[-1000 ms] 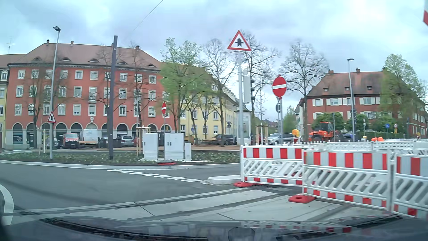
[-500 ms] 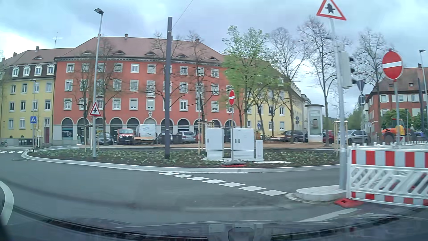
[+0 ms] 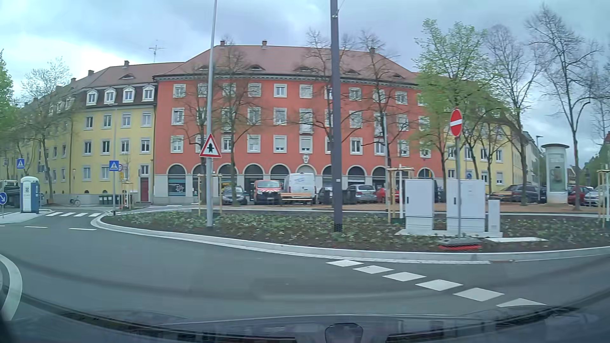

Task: Follow the waypoints while adhering to traffic rules and regulations

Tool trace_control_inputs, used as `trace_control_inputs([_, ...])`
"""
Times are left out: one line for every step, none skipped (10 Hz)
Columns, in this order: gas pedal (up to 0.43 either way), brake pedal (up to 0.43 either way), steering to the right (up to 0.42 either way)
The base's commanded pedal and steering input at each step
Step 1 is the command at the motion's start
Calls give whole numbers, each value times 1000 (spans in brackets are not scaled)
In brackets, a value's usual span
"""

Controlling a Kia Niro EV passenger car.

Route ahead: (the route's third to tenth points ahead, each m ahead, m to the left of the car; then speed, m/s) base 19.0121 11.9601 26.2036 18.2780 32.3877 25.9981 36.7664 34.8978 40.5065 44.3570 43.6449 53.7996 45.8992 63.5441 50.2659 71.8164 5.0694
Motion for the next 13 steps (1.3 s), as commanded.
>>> trace_control_inputs([87,0,-412])
trace_control_inputs([87,0,-410])
trace_control_inputs([87,0,-407])
trace_control_inputs([87,0,-404])
trace_control_inputs([87,0,-400])
trace_control_inputs([87,0,-397])
trace_control_inputs([79,0,-393])
trace_control_inputs([79,0,-385])
trace_control_inputs([79,0,-377])
trace_control_inputs([59,0,-372])
trace_control_inputs([59,0,-362])
trace_control_inputs([59,0,-347])
trace_control_inputs([59,0,-332])
